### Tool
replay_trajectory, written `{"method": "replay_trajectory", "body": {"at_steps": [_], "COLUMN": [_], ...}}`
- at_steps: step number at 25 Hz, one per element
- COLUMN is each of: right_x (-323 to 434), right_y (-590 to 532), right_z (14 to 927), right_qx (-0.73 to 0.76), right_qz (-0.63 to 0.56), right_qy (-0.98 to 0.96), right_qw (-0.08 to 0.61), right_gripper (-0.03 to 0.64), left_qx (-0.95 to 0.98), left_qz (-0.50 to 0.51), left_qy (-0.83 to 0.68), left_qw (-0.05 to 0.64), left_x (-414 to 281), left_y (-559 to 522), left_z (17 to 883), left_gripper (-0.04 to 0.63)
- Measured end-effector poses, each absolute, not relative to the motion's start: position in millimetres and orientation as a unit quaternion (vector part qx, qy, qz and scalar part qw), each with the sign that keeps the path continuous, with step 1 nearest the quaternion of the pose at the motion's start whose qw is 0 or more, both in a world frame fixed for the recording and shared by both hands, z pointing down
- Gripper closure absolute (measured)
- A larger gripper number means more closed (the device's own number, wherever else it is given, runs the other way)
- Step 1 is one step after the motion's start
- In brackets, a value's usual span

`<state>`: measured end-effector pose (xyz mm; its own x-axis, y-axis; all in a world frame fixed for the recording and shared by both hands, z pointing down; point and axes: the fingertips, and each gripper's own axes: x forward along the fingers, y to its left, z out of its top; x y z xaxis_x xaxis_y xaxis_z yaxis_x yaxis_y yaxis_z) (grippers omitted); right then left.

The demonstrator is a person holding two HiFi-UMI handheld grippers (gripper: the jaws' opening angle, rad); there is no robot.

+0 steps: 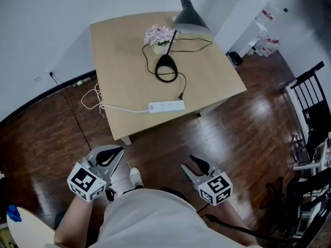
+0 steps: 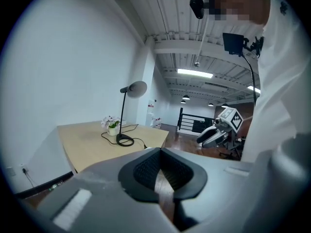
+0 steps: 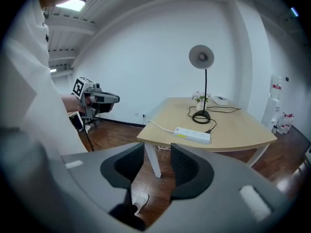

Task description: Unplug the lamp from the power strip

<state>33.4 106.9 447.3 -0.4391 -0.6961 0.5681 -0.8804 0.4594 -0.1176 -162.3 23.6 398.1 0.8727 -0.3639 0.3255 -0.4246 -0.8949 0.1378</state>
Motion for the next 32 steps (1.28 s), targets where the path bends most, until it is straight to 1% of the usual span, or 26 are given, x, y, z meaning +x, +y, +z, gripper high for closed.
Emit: {"method": "replay_trajectory", "body": {"at_steps": [4, 11, 16, 21, 29, 32], "right_x": [38, 55, 55, 58, 51, 38], "right_y": [148, 250, 309, 344, 370, 374], "right_z": [430, 418, 423, 407, 368, 359], "right_qx": [0.478, 0.475, 0.457, 0.467, 0.499, 0.494], "right_qz": [0.188, 0.192, 0.202, 0.186, 0.161, 0.155], "right_qy": [-0.832, -0.844, -0.854, -0.854, -0.845, -0.849], "right_qw": [0.209, 0.159, 0.143, 0.132, 0.105, 0.102], "right_gripper": [0.453, 0.454, 0.454, 0.453, 0.453, 0.453], "left_qx": [0.963, 0.964, 0.961, 0.967, 0.981, 0.981], "left_qz": [0.14, 0.141, 0.133, 0.138, 0.118, 0.111], "left_qy": [-0.21, -0.218, -0.232, -0.207, -0.152, -0.155], "left_qw": [0.096, 0.057, 0.074, 0.061, 0.033, 0.045], "left_x": [-157, -137, -131, -124, -113, -125], "left_y": [67, 155, 218, 266, 303, 311], "left_z": [382, 359, 351, 341, 313, 311], "left_gripper": [0.591, 0.591, 0.591, 0.591, 0.591, 0.591]}}
